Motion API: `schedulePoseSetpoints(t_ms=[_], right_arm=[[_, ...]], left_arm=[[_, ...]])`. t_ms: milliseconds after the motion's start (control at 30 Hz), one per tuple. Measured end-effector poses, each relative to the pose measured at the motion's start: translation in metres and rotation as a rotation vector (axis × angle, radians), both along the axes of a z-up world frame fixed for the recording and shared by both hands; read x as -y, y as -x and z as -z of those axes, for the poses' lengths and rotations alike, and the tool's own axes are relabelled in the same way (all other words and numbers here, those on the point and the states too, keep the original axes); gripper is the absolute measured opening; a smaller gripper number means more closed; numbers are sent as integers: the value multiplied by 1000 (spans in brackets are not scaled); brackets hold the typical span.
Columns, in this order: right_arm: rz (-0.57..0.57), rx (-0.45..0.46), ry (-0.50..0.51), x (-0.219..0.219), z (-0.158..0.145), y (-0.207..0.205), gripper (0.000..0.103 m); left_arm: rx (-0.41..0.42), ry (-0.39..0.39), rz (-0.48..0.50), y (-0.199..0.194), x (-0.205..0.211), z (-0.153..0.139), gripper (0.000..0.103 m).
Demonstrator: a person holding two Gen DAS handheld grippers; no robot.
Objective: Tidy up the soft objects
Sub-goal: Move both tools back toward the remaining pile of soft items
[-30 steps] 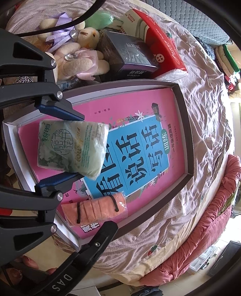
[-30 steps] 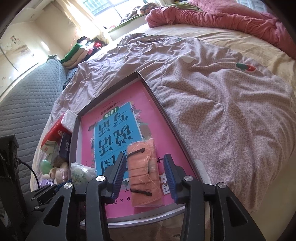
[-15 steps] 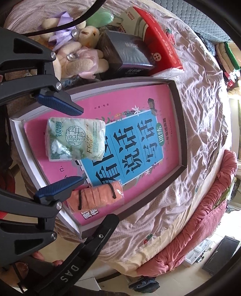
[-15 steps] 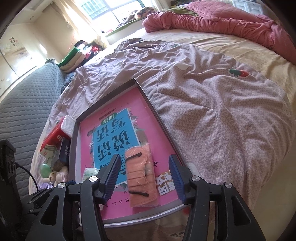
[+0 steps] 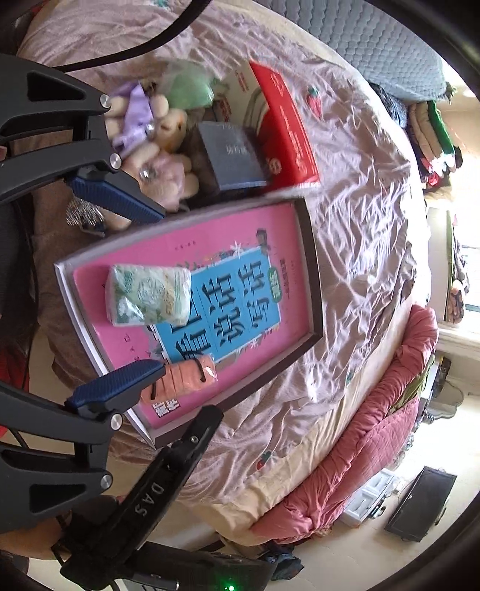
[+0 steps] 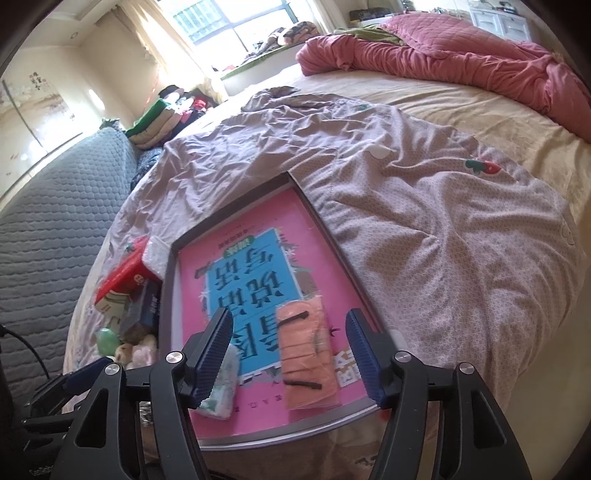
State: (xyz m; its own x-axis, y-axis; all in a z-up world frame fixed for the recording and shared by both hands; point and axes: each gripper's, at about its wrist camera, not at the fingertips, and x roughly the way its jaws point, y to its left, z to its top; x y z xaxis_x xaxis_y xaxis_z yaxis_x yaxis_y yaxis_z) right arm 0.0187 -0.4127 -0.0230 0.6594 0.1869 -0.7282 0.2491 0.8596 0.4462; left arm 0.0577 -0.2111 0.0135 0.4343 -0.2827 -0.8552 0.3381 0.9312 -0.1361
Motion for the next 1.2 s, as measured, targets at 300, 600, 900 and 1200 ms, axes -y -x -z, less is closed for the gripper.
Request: schedulePoseSetpoints(t_ms=[300, 600, 900, 1200], right_arm=[[-60, 45, -6, -25, -29, 0, 71], [-122, 79, 34, -57, -52, -2, 71], [-189, 111, 71, -87, -69, -3, 71], [-268, 119, 125, -122, -75, -3, 72]], left_arm=[[23, 7, -78, 0, -51, -27, 75], [55, 18, -188, -5, -112, -43, 75], [75, 45, -320, -10, -181, -52, 75], [59, 69, -398, -7, -224, -45, 75]])
